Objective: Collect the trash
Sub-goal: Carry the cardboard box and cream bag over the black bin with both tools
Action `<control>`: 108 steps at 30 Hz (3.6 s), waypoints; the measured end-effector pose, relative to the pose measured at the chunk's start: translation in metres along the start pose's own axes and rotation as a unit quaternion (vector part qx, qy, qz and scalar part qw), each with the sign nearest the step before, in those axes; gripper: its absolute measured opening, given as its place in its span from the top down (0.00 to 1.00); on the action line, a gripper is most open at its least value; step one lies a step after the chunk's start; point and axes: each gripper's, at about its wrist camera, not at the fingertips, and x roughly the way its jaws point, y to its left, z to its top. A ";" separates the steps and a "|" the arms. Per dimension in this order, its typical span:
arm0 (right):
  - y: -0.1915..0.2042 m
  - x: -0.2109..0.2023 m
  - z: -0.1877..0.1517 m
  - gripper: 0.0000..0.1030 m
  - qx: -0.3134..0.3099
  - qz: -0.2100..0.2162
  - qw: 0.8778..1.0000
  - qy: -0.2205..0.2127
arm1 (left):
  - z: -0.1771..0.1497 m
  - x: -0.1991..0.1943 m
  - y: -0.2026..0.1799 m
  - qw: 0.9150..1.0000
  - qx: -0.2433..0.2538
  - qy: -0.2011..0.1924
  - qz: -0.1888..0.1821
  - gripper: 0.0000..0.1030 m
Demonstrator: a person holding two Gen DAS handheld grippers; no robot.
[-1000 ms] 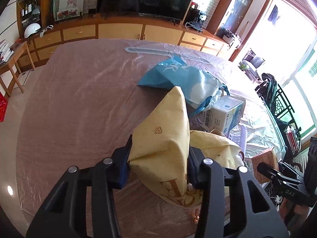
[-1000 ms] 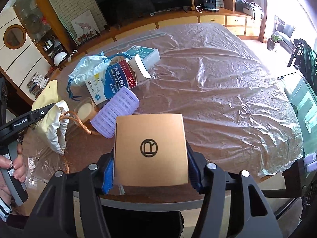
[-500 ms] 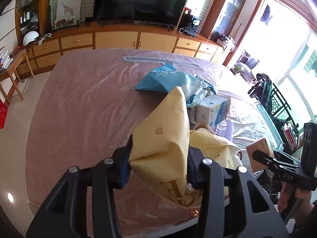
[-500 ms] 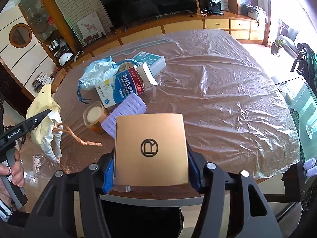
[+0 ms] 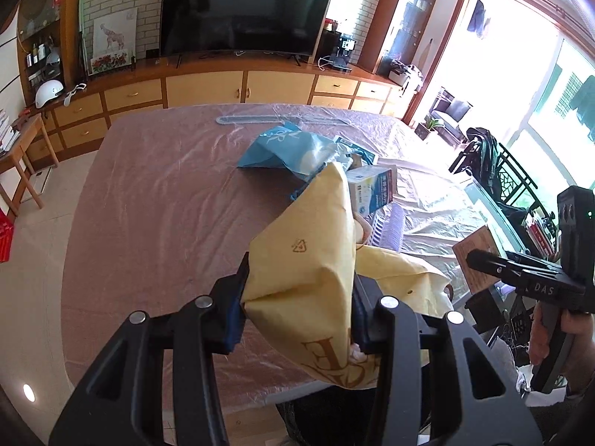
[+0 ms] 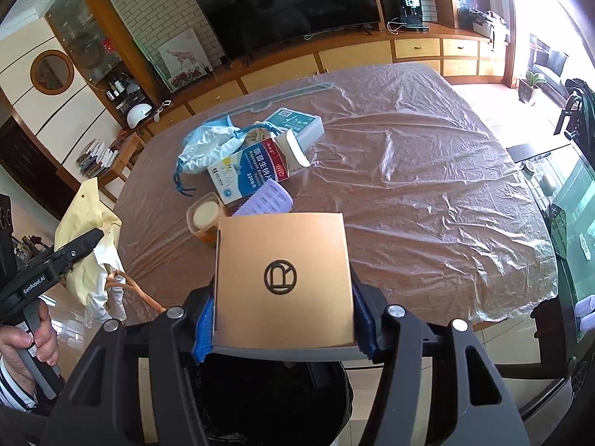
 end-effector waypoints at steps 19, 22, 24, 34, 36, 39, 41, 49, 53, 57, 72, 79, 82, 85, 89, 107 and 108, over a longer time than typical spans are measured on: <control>0.031 -0.027 -0.032 0.45 -0.038 0.026 0.999 0.012 | -0.035 -0.010 -0.031 0.997 0.064 0.029 -0.045 0.56; 0.035 -0.028 -0.038 0.45 -0.041 0.027 0.999 0.015 | -0.042 -0.011 -0.036 0.995 0.072 0.035 -0.056 0.56; 0.037 -0.030 -0.043 0.45 -0.041 0.027 0.999 0.016 | -0.046 -0.011 -0.040 0.994 0.078 0.039 -0.060 0.56; 0.038 -0.035 -0.067 0.45 -0.037 0.021 0.999 0.033 | -0.063 -0.009 -0.053 0.989 0.107 0.058 -0.081 0.56; 0.037 -0.036 -0.072 0.45 -0.036 0.020 0.999 0.036 | -0.066 -0.008 -0.055 0.988 0.114 0.061 -0.084 0.56; 0.037 -0.038 -0.077 0.45 -0.039 0.016 0.998 0.040 | -0.074 -0.006 -0.058 0.986 0.124 0.067 -0.089 0.56; 0.038 -0.038 -0.081 0.45 -0.042 0.014 0.998 0.043 | -0.079 -0.005 -0.059 0.985 0.131 0.071 -0.088 0.56; 0.039 -0.030 -0.095 0.45 -0.051 0.011 0.997 0.061 | -0.097 0.002 -0.067 0.979 0.156 0.096 -0.093 0.56; 0.040 -0.023 -0.103 0.45 -0.058 0.008 0.996 0.074 | -0.106 0.008 -0.069 0.976 0.164 0.109 -0.090 0.56; 0.040 -0.014 -0.109 0.45 -0.060 0.007 0.994 0.086 | -0.114 0.016 -0.068 0.975 0.163 0.123 -0.087 0.56; 0.047 0.021 -0.119 0.45 -0.087 -0.013 0.989 0.115 | -0.128 0.041 -0.062 0.972 0.169 0.155 -0.058 0.56; 0.049 0.032 -0.123 0.45 -0.094 -0.023 0.988 0.123 | -0.132 0.053 -0.057 0.971 0.167 0.166 -0.051 0.56; 0.046 0.038 -0.121 0.45 -0.090 -0.024 0.988 0.125 | -0.133 0.059 -0.059 0.970 0.166 0.170 -0.048 0.56; 0.046 0.043 -0.123 0.45 -0.089 -0.026 0.987 0.128 | -0.134 0.064 -0.061 0.970 0.167 0.174 -0.046 0.56; 0.045 0.049 -0.127 0.45 -0.088 -0.030 0.987 0.133 | -0.134 0.070 -0.061 0.969 0.168 0.178 -0.045 0.56; 0.041 0.064 -0.124 0.45 -0.070 -0.045 0.986 0.144 | -0.139 0.089 -0.068 0.963 0.186 0.190 -0.033 0.56; 0.041 0.065 -0.123 0.45 -0.070 -0.047 0.986 0.145 | -0.140 0.090 -0.069 0.963 0.188 0.190 -0.032 0.56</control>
